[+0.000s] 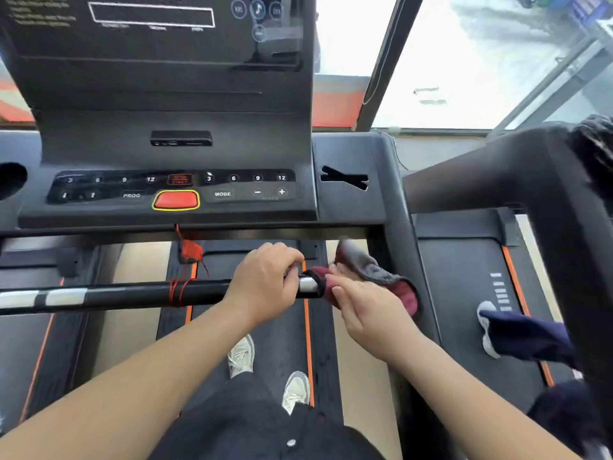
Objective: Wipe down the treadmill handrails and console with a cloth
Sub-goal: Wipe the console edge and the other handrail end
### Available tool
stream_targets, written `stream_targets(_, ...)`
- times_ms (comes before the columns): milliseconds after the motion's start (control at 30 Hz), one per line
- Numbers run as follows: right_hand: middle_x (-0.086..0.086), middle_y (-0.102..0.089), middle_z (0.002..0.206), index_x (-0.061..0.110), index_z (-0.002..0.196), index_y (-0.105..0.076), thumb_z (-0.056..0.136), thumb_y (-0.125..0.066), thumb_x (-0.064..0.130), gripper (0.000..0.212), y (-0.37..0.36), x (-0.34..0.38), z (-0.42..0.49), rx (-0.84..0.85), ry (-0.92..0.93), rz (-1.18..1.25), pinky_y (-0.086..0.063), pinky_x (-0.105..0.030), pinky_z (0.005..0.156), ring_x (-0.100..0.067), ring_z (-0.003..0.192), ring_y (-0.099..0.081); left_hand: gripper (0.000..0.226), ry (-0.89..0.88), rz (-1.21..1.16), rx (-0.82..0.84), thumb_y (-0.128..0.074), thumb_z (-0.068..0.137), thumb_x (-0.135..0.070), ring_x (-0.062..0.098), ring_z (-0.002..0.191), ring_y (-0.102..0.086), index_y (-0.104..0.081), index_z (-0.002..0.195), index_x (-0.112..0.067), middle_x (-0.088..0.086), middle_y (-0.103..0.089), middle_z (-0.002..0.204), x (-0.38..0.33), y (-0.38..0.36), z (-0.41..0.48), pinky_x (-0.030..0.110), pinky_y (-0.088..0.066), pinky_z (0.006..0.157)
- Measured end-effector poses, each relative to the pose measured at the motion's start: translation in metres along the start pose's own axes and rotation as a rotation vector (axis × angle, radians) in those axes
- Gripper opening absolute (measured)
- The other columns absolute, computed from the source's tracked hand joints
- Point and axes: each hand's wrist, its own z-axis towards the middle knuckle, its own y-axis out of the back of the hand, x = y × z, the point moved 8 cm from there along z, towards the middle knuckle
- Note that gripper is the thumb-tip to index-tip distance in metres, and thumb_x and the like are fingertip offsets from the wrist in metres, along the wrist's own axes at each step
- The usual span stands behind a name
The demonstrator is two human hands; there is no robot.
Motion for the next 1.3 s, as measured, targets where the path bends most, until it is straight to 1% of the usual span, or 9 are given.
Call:
stream_targets(233,0.001,-0.067,0.083,0.029,0.087,-0.052,0.101,-0.035,0.049,0.029,-0.017,0.0,0.045,0.11,-0.15,-0.403,-0.045,-0.041,0.071,-0.036,0.078,-0.064,0.025,0.059,0.0,-0.038,-0.058,0.085,-0.014,0.025,0.087,-0.062,-0.071,0.106,-0.017,-0.004,-0.069,0.096,0.03,0.021,-0.02,0.043,-0.052,0.078)
stream_targets(433,-0.001,-0.067,0.113,0.018,0.119,-0.065,0.103,-0.04,0.032,0.033,-0.005,0.008,0.007,-0.079,-0.005,-0.359,-0.047,-0.045,0.098,-0.031,0.099,-0.061,0.025,0.05,-0.007,-0.08,-0.055,0.086,-0.012,0.025,0.086,-0.06,-0.069,0.106,-0.017,-0.003,-0.068,0.098,0.033,0.03,-0.049,0.046,-0.051,0.076)
stream_targets(533,-0.001,-0.067,0.078,0.022,0.082,-0.053,0.096,-0.021,0.037,0.038,0.009,-0.003,0.026,-0.048,-0.157,-0.386,-0.043,-0.038,0.067,-0.032,0.072,-0.062,0.023,0.015,-0.004,-0.093,-0.055,0.087,-0.009,0.024,0.087,-0.059,-0.068,0.105,-0.017,-0.004,-0.066,0.099,0.03,0.031,-0.06,0.046,-0.05,0.078)
stream_targets(633,-0.002,-0.068,0.071,0.021,0.082,-0.058,0.092,-0.01,0.035,0.05,0.003,0.019,0.033,-0.003,-0.223,-0.404,-0.039,-0.037,0.059,-0.032,0.064,-0.06,0.021,0.011,-0.034,-0.126,-0.054,0.088,-0.013,0.022,0.089,-0.059,-0.067,0.104,-0.015,-0.004,-0.066,0.1,0.015,0.034,-0.068,0.044,-0.052,0.081)
stream_targets(867,0.017,-0.06,0.061,0.03,0.069,-0.058,0.108,-0.039,0.038,0.044,0.03,0.029,-0.006,0.01,-0.237,0.411,-0.042,-0.028,0.066,-0.005,0.066,-0.056,0.077,0.195,-0.418,0.134,-0.073,0.071,-0.061,0.003,0.117,-0.055,-0.053,0.138,-0.027,-0.016,-0.056,0.126,-0.052,0.005,-0.055,0.02,-0.045,0.102)
stream_targets(1000,0.009,-0.075,0.083,0.028,0.087,-0.074,0.106,-0.04,0.051,0.045,0.035,0.009,-0.036,-0.039,-0.251,0.563,-0.057,-0.04,0.078,-0.009,0.083,-0.071,0.009,0.282,-0.469,0.23,-0.068,0.084,-0.04,0.011,0.089,-0.065,-0.063,0.092,-0.039,-0.008,-0.065,0.097,-0.08,-0.025,-0.036,0.035,-0.056,0.081)
stream_targets(1133,0.012,-0.073,0.092,0.023,0.094,-0.074,0.104,-0.054,0.033,0.024,0.078,-0.043,-0.085,-0.483,-0.404,0.526,-0.057,-0.043,0.079,-0.012,0.085,-0.069,0.031,0.369,-0.531,0.097,-0.059,0.101,-0.041,0.015,0.077,-0.065,-0.059,0.073,-0.03,-0.012,-0.065,0.074,-0.079,-0.023,-0.006,0.03,-0.049,0.074)
stream_targets(1233,0.016,-0.07,0.105,0.026,0.112,-0.072,0.099,-0.059,0.039,0.022,0.076,-0.083,-0.11,-0.401,-0.607,0.456,-0.054,-0.039,0.093,-0.006,0.096,-0.065,0.033,0.469,-0.489,-0.09,-0.06,0.098,-0.048,0.024,0.089,-0.069,-0.062,0.076,-0.023,-0.011,-0.066,0.077,-0.076,0.006,0.037,0.036,-0.052,0.081)
stream_targets(1300,0.015,-0.068,0.108,0.024,0.123,-0.069,0.094,-0.063,0.047,0.038,0.063,-0.105,-0.124,-0.282,-0.726,0.461,-0.051,-0.031,0.096,-0.002,0.098,-0.063,0.044,0.289,-0.273,-0.224,-0.053,0.096,-0.059,0.03,0.087,-0.066,-0.063,0.078,-0.02,-0.003,-0.065,0.076,-0.103,0.032,0.07,0.04,-0.051,0.079)
